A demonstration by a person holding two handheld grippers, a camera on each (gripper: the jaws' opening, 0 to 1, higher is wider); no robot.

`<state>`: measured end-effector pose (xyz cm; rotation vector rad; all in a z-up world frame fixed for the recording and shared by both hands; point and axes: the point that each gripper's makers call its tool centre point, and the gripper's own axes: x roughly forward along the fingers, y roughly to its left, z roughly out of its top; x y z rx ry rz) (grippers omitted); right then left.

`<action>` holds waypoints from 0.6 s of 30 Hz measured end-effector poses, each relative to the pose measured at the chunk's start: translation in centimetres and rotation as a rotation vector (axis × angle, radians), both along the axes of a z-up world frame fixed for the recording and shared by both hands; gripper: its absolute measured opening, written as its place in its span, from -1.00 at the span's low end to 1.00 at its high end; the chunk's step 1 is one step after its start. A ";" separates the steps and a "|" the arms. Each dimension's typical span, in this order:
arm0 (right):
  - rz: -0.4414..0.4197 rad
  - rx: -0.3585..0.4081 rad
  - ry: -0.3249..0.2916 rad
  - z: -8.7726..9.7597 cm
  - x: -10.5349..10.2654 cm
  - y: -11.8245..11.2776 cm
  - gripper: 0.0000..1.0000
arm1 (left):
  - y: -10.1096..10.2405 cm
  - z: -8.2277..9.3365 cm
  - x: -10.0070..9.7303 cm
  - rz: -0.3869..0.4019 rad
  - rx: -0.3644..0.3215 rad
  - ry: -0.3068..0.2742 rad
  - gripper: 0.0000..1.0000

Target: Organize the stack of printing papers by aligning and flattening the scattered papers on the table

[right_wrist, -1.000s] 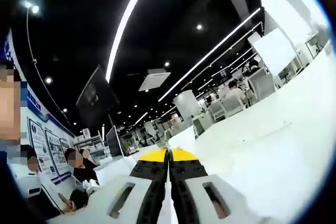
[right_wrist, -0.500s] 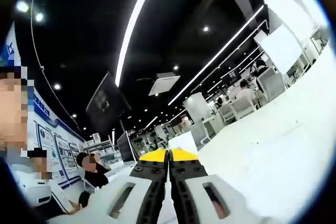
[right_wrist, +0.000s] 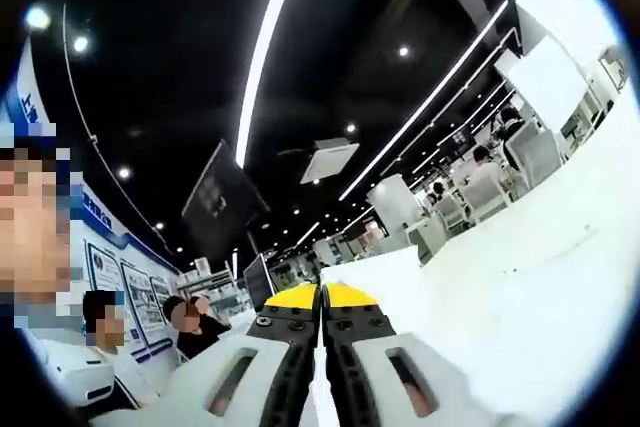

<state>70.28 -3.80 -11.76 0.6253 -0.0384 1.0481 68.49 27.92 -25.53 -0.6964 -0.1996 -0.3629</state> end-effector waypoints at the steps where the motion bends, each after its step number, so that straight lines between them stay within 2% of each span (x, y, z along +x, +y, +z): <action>1: 0.018 0.002 -0.004 0.3 -0.2 0.4 -1.00 | 0.0 0.0 0.0 -0.001 0.000 0.000 -0.86; 10: 0.063 0.006 -0.037 2.5 -1.0 1.4 -1.00 | 0.0 -0.1 0.0 -0.002 0.004 0.001 -0.86; 18: 0.153 0.036 -0.079 5.0 -3.2 3.8 -1.00 | 0.0 -0.1 0.0 -0.001 0.006 0.002 -0.86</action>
